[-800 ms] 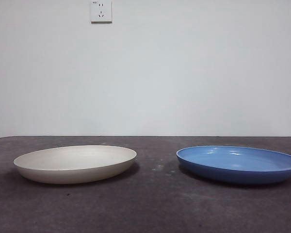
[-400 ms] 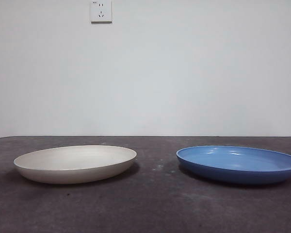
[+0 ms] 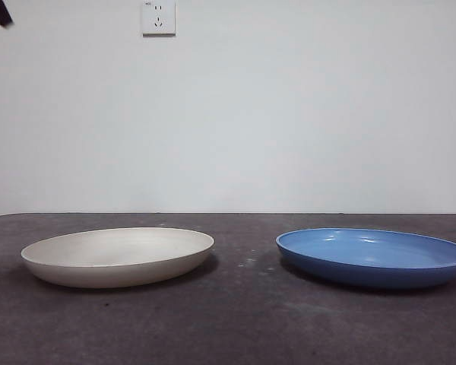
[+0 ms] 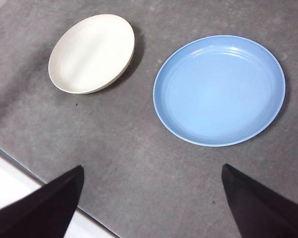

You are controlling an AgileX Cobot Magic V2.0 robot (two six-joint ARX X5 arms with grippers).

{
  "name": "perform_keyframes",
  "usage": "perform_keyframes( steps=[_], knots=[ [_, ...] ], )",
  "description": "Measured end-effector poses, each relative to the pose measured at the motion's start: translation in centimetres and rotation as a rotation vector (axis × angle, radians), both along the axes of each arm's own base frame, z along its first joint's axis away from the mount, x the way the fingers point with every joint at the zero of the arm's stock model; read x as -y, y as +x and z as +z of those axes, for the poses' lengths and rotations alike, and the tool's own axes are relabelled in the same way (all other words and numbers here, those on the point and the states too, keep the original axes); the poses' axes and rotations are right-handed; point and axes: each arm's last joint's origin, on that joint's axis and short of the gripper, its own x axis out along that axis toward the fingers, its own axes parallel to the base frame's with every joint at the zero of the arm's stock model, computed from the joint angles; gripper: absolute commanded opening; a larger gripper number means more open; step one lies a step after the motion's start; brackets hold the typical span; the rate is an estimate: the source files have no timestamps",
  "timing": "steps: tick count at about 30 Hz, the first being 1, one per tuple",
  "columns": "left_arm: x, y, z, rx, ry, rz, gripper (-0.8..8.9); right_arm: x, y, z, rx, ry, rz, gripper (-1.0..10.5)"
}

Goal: Pick up the white plate, put it on the blue plate, put it on desk

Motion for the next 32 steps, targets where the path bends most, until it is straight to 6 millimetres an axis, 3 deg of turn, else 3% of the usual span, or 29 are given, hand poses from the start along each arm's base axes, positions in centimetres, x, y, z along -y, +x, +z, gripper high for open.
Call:
perform_keyframes(
  steps=[7,20,32],
  knots=[
    [0.5,4.5,-1.5,-0.036,0.025,0.056,4.95,0.0,0.0,0.0,0.000,0.000,0.000,4.4],
    [1.4,13.1,-6.6,-0.186,0.109,0.107,4.95,0.0,0.0,0.0,0.004,0.001,0.000,4.4],
    [1.7,16.6,-11.8,-0.278,0.162,0.129,4.95,0.0,0.1,0.1,0.008,0.001,0.000,4.4]
  ],
)
